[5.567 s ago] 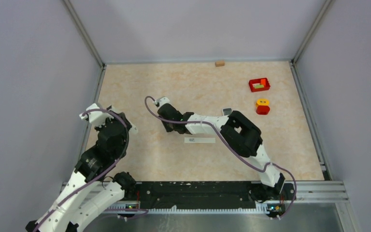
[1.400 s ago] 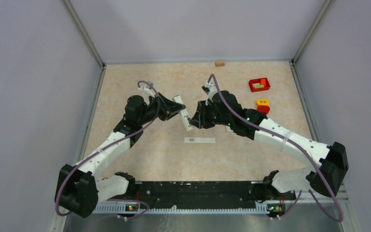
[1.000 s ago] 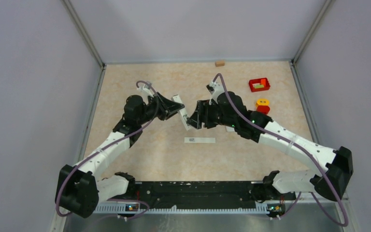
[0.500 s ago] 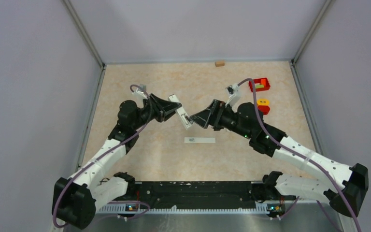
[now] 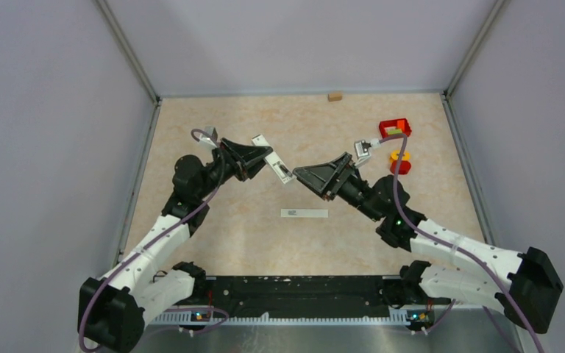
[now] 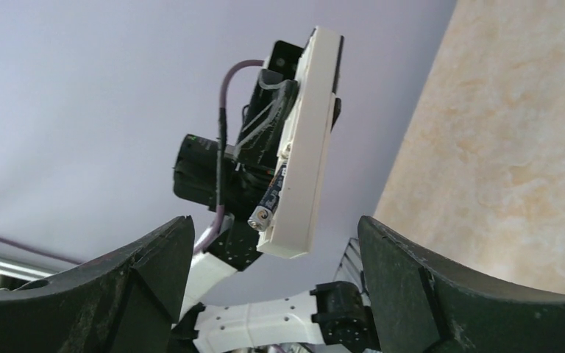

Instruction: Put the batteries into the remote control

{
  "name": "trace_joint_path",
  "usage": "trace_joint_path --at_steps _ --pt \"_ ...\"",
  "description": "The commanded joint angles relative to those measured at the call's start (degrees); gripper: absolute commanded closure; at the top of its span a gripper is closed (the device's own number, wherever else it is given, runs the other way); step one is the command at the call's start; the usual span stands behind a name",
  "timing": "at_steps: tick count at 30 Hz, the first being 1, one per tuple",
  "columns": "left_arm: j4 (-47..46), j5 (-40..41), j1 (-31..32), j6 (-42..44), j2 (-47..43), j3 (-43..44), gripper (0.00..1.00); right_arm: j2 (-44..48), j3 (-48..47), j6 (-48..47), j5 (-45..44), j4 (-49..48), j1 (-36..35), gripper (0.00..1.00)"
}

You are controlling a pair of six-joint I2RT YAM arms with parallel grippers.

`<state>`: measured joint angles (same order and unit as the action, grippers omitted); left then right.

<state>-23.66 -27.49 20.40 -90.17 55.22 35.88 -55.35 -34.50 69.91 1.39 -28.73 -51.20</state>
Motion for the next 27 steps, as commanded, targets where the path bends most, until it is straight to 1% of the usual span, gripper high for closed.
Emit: trace_joint_path --at_steps 1,2,3,4,6,9,12,15,23,27 --pt "-5.7 0.9 -0.1 -4.7 -0.9 0.2 1.0 -0.9 1.0 3.0 0.5 -15.0 -0.5 0.2" --pt "-5.9 0.9 -0.1 -5.2 -0.7 0.2 1.0 -1.0 1.1 3.0 0.5 -15.9 -0.5 0.23" --pt "-6.1 0.9 -0.1 -5.6 -0.6 0.2 1.0 -1.1 1.1 3.0 0.3 -16.3 -0.5 0.28" --pt "-6.4 0.9 -0.1 -6.0 -0.4 0.1 1.0 -1.2 1.0 2.9 0.1 -16.0 -0.5 0.36" --pt "-7.2 0.9 -0.1 -6.8 -0.1 0.0 1.0 -1.5 0.4 2.4 0.0 -15.1 -0.5 0.45" --pt "-7.7 0.7 -0.1 -7.2 0.4 0.0 1.0 -1.8 -0.1 2.0 -0.2 -14.3 -0.5 0.53" --pt "-8.5 0.6 -0.1 -7.5 0.7 -0.1 1.0 -2.5 -0.4 2.0 0.1 -13.4 -0.5 0.55" --pt "-8.6 0.5 -0.1 -7.5 0.8 -0.2 1.0 -3.4 -1.3 2.0 0.8 -11.2 -0.5 0.54" --pt "-8.9 0.0 -0.1 -7.2 0.2 -0.4 1.0 -6.0 -2.6 2.2 1.9 -10.6 -0.6 0.54" --pt "-9.0 -0.4 0.2 -5.6 -0.2 0.3 1.0 -7.1 -2.8 3.0 1.9 -9.7 -0.6 0.54"
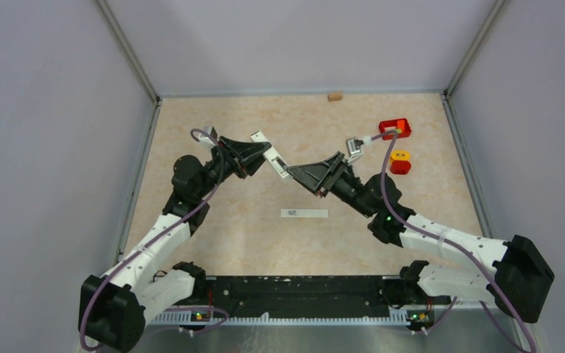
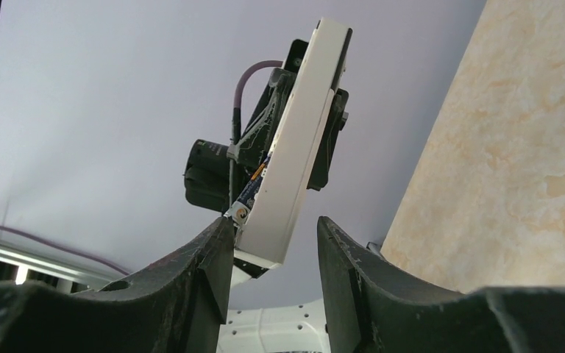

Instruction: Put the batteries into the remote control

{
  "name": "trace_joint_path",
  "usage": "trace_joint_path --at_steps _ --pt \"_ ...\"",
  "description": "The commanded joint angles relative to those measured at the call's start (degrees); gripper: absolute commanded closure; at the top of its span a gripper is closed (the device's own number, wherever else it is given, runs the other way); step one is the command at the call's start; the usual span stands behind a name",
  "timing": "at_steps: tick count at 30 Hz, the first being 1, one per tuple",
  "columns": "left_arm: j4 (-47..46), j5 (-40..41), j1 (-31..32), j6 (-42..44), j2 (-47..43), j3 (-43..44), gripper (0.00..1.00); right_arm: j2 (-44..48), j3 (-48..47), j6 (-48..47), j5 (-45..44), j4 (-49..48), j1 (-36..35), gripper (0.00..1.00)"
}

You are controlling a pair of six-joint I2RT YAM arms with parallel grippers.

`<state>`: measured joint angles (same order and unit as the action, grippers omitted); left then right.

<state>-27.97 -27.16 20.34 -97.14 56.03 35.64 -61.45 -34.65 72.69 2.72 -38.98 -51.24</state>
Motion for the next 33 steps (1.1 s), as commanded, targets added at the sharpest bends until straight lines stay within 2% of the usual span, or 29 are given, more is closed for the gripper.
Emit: trace_joint_path --at_steps 1,7,13,18,33 --pt "-4.2 -0.7 0.4 2.1 -1.1 0.8 1.0 -1.1 -2.6 0.5 0.4 0.8 -0.6 0.54" --pt "-4.0 -1.5 0.9 4.9 -1.6 1.8 1.0 -1.1 -3.8 1.6 -1.3 6.4 -0.6 0.55" --pt "-5.5 -3.9 1.1 6.3 -1.5 2.6 1.0 -1.2 -4.2 4.7 -3.4 12.8 -0.6 0.62" --pt "-4.8 -6.5 1.9 11.1 -2.3 3.7 1.0 -1.5 -5.0 7.6 -4.8 17.4 -0.4 0.66" --pt "1.0 -6.7 2.0 16.0 -5.6 3.0 1.0 0.5 -3.0 11.7 -6.8 19.5 0.1 0.7"
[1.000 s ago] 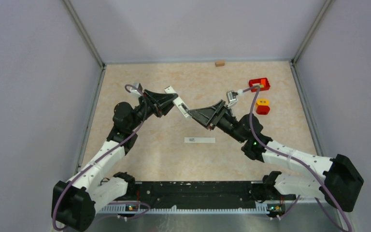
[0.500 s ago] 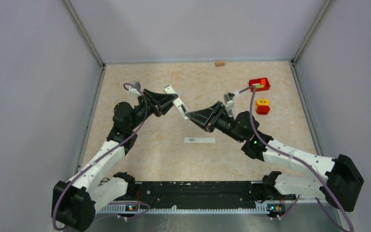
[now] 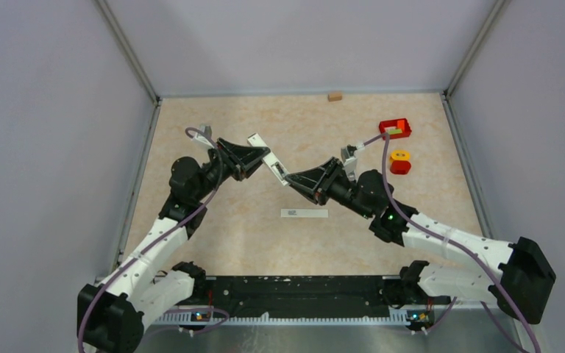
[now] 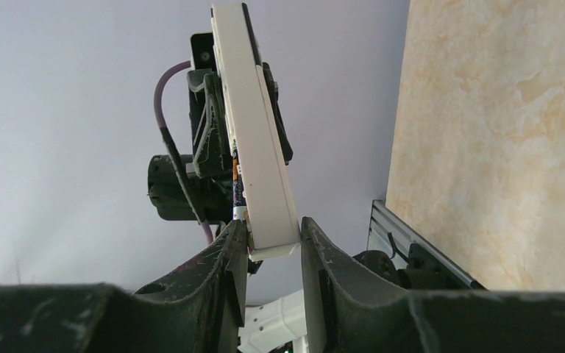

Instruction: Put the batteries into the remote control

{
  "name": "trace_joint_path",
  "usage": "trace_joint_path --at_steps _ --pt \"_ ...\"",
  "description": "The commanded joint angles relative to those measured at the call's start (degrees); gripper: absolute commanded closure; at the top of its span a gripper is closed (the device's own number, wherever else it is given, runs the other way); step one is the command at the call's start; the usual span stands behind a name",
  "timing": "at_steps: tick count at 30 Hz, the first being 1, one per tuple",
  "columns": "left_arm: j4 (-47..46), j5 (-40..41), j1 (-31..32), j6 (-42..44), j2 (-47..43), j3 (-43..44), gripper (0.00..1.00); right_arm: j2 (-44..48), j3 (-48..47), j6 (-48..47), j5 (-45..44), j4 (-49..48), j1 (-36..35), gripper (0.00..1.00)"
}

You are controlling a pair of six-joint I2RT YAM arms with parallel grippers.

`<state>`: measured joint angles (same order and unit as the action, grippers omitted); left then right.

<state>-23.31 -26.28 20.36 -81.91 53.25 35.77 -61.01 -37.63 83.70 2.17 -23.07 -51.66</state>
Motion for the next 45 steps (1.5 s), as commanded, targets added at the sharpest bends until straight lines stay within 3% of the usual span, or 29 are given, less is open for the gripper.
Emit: trace_joint_path --at_steps 1,10,14,25,31,33,36,38,45 --pt "-3.3 -7.4 1.9 0.9 -2.9 2.8 1.0 0.2 0.0 0.7 -6.3 3.4 0.5 0.69" --pt "0.4 -5.2 1.9 3.7 -3.2 2.4 1.0 -0.2 -0.2 -0.8 -4.6 0.6 0.6 0.53" --pt "0.1 -5.2 2.0 3.7 -3.0 2.2 1.0 -0.3 -0.1 -0.9 -4.3 0.8 0.7 0.52" --pt "0.0 -5.8 2.0 3.9 -3.7 2.6 1.0 -1.1 0.0 -1.2 -5.8 5.2 1.1 0.7" --pt "-0.3 -5.8 2.0 4.0 -3.9 2.7 1.0 -2.7 -0.5 -3.0 -5.0 5.6 1.1 0.74" --pt "0.6 -5.3 1.9 5.0 -4.1 2.7 1.0 -2.9 -0.8 -3.7 -4.4 5.5 1.1 0.69" --pt "3.9 -3.5 1.9 8.2 -4.8 2.8 1.0 -1.7 -0.2 -5.0 -3.9 3.4 1.2 0.45" --pt "6.3 -0.7 1.9 10.4 -5.7 2.8 1.0 0.0 0.9 -5.7 -4.6 2.3 1.2 0.35" --pt "10.6 4.2 1.3 14.4 -6.8 2.8 1.0 5.5 2.5 -8.4 -5.0 0.5 1.5 0.27"
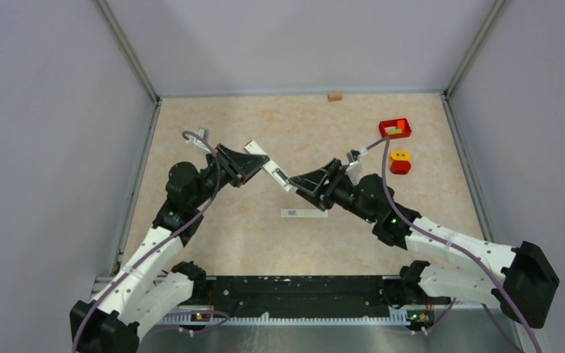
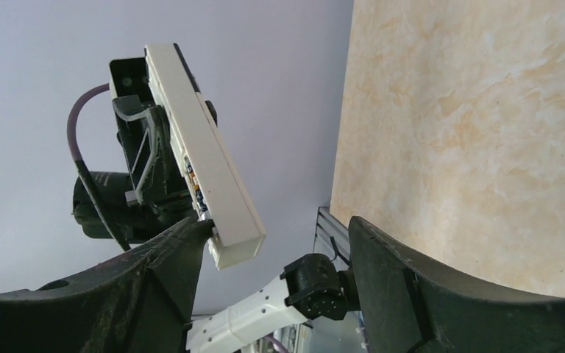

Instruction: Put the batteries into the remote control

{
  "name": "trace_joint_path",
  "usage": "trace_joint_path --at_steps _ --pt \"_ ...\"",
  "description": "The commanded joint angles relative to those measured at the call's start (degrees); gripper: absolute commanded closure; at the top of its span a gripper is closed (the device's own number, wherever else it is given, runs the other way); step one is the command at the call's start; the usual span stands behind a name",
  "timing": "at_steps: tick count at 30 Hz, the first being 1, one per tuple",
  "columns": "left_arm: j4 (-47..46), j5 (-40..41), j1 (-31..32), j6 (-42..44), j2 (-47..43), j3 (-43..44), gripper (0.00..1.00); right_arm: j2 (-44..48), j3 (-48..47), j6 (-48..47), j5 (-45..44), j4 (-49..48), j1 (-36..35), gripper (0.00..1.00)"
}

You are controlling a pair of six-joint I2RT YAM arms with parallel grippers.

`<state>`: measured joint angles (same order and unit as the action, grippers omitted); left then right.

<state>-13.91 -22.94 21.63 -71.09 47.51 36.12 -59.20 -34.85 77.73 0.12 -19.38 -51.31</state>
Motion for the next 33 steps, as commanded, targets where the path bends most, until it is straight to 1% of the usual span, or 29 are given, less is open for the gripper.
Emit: trace_joint_path --at_steps 1,5,9,13,16,23,26,33 --pt "1.1 0.8 -0.1 3.6 -0.9 2.5 1.0 4.0 -0.3 -2.7 -2.7 -3.1 1.2 0.27" --pt "1.0 0.5 -0.2 3.4 -0.5 2.5 1.0 4.1 -0.5 -3.3 -1.8 -2.4 1.2 0.26" --pt "0.9 0.4 -0.1 3.4 -0.6 2.4 1.0 2.8 -2.2 -4.5 -0.7 1.0 1.2 0.26" --pt "0.9 0.3 -0.1 3.3 -0.6 2.4 1.0 1.6 -3.1 -5.5 -0.3 2.0 1.2 0.26" --pt "0.6 -0.2 -0.1 3.0 -0.6 2.4 1.0 0.5 -3.2 -6.0 1.8 1.0 1.2 0.27" --pt "0.2 -1.2 -0.1 2.5 -0.5 2.3 1.0 -2.8 -4.6 -6.7 4.3 -1.8 1.3 0.32" --pt "-0.1 -1.6 -0.2 2.3 -0.5 2.2 1.0 -4.2 -5.4 -6.7 4.7 -1.6 1.3 0.37" --pt "-0.3 -1.6 -0.2 2.4 -1.0 2.2 1.0 -6.6 -7.4 -6.8 4.3 4.2 1.3 0.6"
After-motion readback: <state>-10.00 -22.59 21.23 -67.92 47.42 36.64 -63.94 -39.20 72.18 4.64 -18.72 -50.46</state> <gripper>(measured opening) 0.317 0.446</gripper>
